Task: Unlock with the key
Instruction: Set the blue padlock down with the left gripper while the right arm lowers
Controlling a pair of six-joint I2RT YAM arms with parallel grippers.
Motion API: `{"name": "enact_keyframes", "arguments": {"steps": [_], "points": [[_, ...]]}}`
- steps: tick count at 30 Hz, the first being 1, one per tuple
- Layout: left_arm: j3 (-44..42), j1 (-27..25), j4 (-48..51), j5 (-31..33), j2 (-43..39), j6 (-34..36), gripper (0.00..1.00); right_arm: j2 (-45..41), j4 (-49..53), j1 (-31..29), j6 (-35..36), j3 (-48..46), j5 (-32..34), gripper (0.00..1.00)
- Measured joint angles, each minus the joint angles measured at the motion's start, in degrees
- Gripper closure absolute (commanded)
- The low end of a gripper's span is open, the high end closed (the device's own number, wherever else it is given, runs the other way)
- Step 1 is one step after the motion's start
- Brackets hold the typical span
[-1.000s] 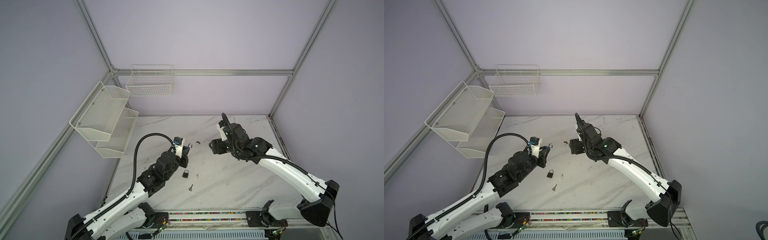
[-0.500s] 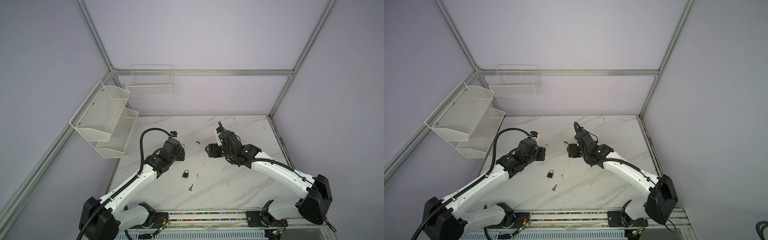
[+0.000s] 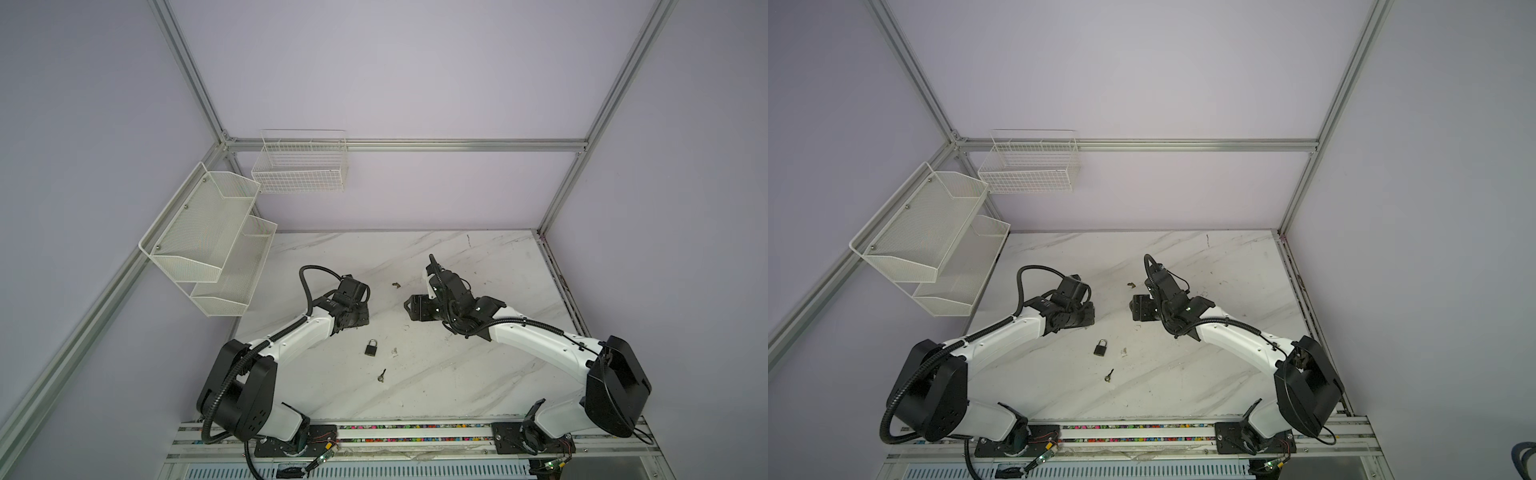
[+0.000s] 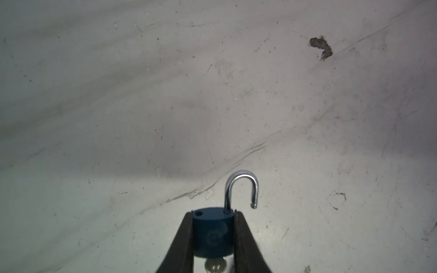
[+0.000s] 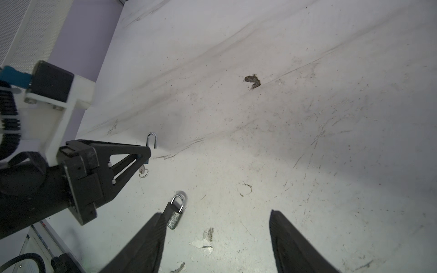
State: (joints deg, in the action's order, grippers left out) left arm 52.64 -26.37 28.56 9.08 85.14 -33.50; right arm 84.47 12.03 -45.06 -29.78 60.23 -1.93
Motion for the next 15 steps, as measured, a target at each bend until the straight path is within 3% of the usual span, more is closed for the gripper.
{"name": "enact_keyframes", "arguments": {"steps": [10, 15], "points": [[0.2, 0.5, 0.2, -1.7, 7.2, -1.0, 1.00, 0.6, -1.1, 0.0, -0.2, -0.2, 0.0, 0.28], [0.3, 0.7, 0.3, -2.3, 9.0, -1.4, 0.87, 0.8, -1.1, 0.0, -0.2, -0.2, 0.0, 0.28]]}}
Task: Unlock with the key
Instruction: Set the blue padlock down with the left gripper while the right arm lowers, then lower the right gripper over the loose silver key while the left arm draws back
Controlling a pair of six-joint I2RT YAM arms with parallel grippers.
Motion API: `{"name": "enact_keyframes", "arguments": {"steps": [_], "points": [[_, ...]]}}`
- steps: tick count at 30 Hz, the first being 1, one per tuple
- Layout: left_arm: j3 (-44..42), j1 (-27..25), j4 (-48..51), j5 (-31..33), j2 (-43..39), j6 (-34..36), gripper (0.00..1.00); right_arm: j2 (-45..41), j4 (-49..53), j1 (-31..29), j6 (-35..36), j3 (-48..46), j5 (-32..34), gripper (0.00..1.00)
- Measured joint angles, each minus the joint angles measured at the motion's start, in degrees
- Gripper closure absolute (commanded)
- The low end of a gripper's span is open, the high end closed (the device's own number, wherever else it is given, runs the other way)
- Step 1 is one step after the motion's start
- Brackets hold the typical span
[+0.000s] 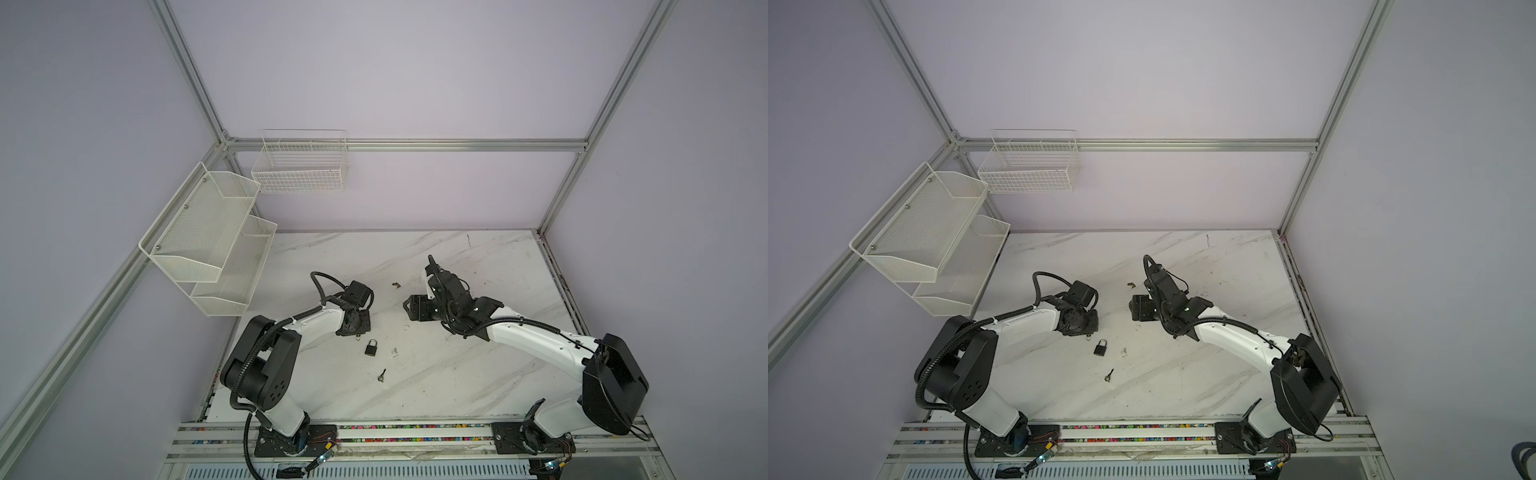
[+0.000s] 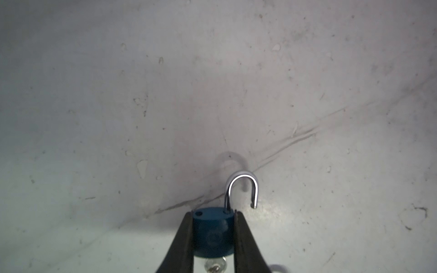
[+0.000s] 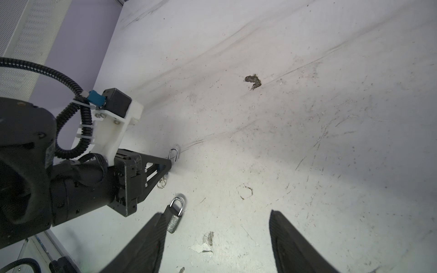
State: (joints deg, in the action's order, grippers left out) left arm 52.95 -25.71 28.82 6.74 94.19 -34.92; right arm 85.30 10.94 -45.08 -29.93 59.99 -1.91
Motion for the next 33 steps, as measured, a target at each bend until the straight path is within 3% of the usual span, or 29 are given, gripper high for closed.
{"name": "enact_keyframes", "arguments": {"steps": [12, 19, 24, 33], "points": [[1.6, 0.3, 0.7, 0.1, 1.6, -0.6, 0.52, 1.5, 0.0, 0.0, 0.0, 0.0, 0.0, 0.28], [1.6, 1.0, 3.2, 0.2, -0.6, -0.4, 0.49, 1.7, 0.5, -0.3, 0.0, 0.7, 0.2, 0.28], [1.6, 1.1, 5.4, 1.2, -10.3, -0.5, 0.48, 2.1, 1.6, -2.9, -0.7, 1.9, 2.2, 0.28], [1.5, 1.7, 7.4, 1.6, -25.7, -3.5, 0.45, 7.2, 2.8, -13.8, -5.5, 4.0, 8.5, 0.28]]}}
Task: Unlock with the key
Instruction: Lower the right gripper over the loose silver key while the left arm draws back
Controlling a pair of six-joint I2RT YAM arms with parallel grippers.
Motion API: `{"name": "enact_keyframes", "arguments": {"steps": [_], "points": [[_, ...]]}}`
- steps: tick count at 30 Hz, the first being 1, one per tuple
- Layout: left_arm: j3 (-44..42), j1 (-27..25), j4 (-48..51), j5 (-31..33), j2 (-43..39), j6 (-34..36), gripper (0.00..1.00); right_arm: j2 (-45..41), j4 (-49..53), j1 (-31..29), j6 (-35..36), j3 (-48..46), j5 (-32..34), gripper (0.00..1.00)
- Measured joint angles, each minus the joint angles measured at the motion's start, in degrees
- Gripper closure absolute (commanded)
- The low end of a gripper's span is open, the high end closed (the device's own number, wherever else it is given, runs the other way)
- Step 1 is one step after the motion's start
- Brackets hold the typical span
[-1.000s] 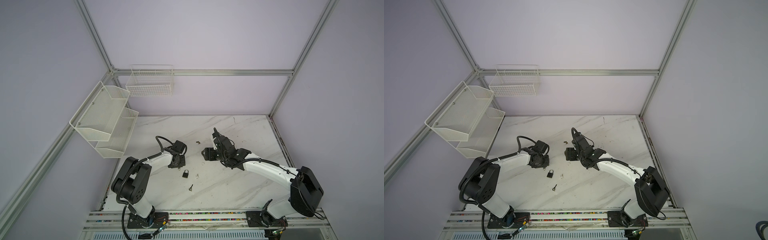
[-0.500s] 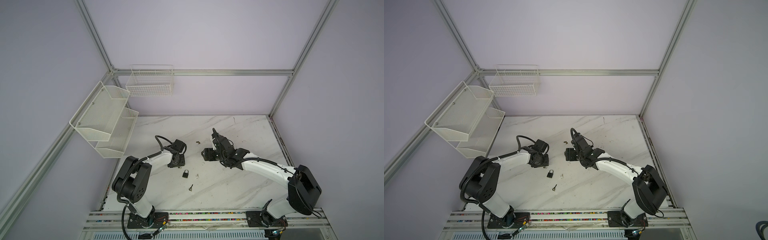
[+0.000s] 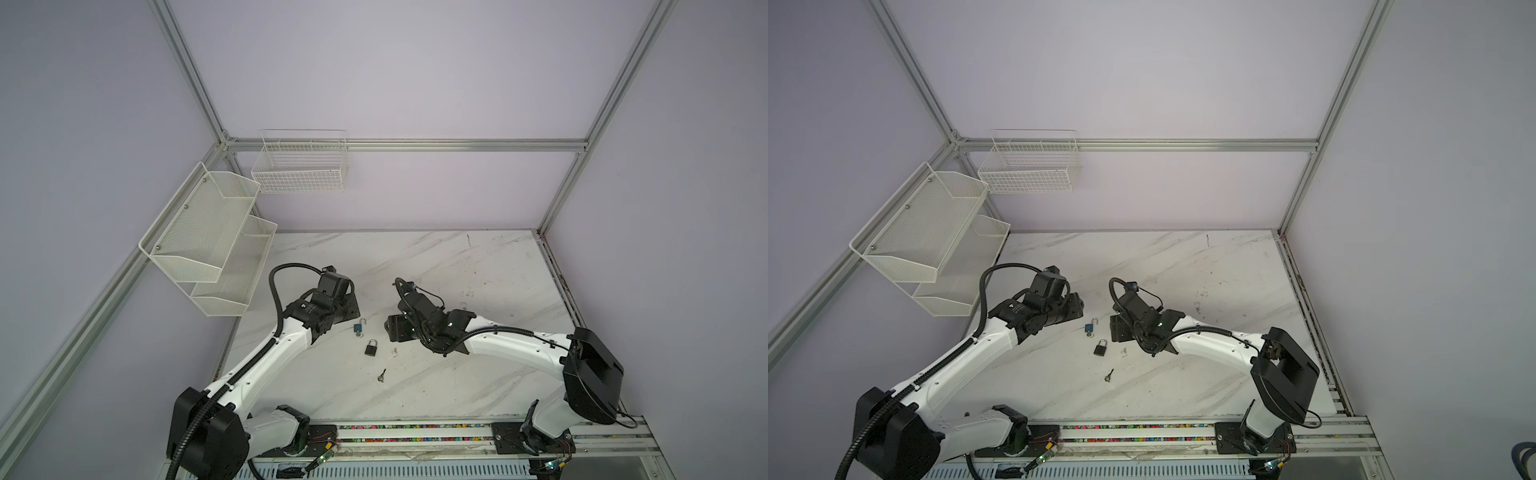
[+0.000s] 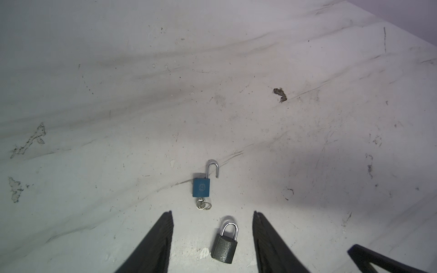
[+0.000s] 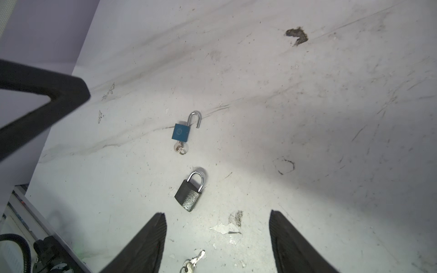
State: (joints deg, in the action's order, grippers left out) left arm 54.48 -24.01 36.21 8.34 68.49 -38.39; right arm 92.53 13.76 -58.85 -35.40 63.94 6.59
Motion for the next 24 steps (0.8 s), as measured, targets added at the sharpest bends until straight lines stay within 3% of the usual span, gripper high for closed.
{"name": "enact_keyframes", "arguments": {"steps": [11, 24], "points": [[-3.0, 0.0, 0.6, -0.7, -8.2, -3.1, 0.37, 8.4, 1.0, -12.1, -5.7, 4.2, 6.3, 0.27], [-7.6, 0.0, 1.2, 0.1, -18.4, -6.1, 0.37, 12.2, 4.9, -17.7, -9.4, 7.0, 9.4, 0.27]]}}
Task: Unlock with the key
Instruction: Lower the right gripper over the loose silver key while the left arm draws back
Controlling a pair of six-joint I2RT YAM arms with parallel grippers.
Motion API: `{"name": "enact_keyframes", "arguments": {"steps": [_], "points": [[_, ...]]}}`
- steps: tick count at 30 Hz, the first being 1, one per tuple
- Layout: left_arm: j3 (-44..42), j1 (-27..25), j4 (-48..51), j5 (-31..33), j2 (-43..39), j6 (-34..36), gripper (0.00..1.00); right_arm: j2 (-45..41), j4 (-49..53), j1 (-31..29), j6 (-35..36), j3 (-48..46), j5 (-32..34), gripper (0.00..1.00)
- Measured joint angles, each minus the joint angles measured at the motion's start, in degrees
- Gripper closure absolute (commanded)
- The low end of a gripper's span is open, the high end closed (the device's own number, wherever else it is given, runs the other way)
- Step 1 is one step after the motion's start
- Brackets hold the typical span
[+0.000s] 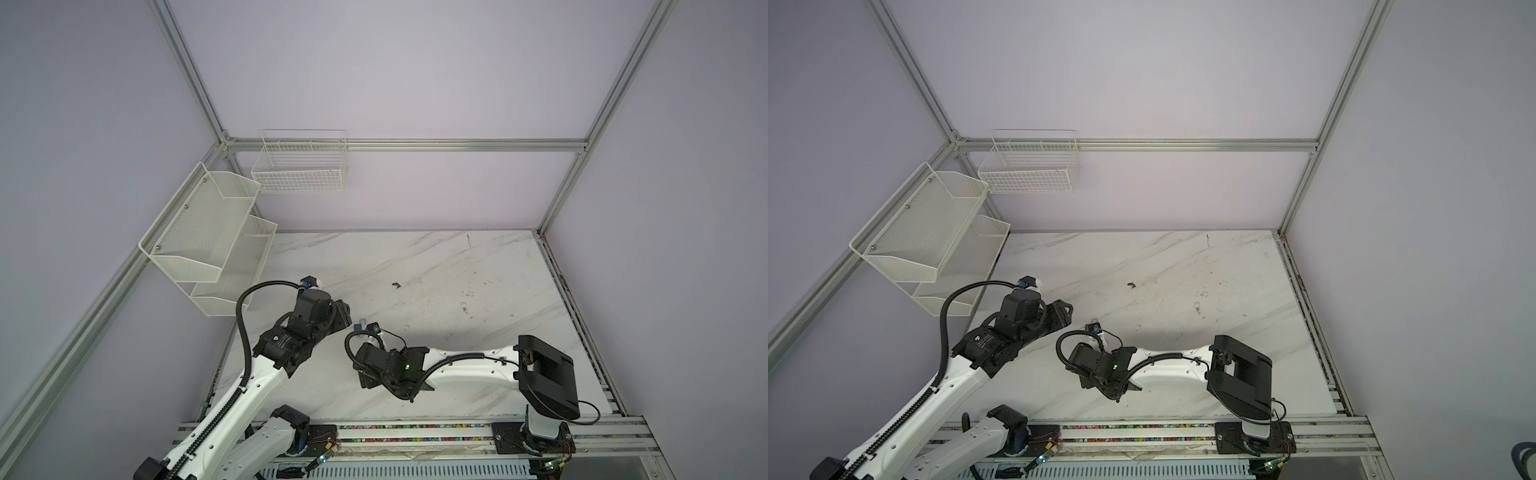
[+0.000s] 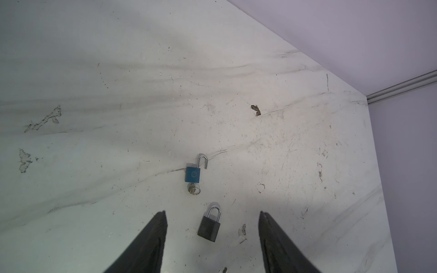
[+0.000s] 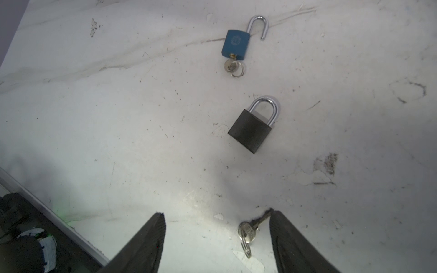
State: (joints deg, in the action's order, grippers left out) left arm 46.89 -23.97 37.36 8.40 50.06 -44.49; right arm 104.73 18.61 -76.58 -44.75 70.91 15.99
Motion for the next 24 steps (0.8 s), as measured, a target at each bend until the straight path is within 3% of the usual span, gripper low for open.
{"name": "enact_keyframes", "arguments": {"steps": [10, 19, 24], "points": [[-2.7, 0.3, 0.5, 2.3, -5.2, -2.1, 0.37, 4.5, 4.9, -1.3, -3.6, 1.1, 2.2, 0.28], [-3.7, 0.3, 0.5, 2.3, -6.1, -3.2, 0.37, 4.5, 5.3, -1.6, -2.1, 0.0, 2.0, 0.55], [-4.6, 0.3, 0.5, 2.3, -7.2, -4.0, 0.37, 4.5, 5.3, -1.6, -0.5, 0.0, 1.4, 0.63]]}}
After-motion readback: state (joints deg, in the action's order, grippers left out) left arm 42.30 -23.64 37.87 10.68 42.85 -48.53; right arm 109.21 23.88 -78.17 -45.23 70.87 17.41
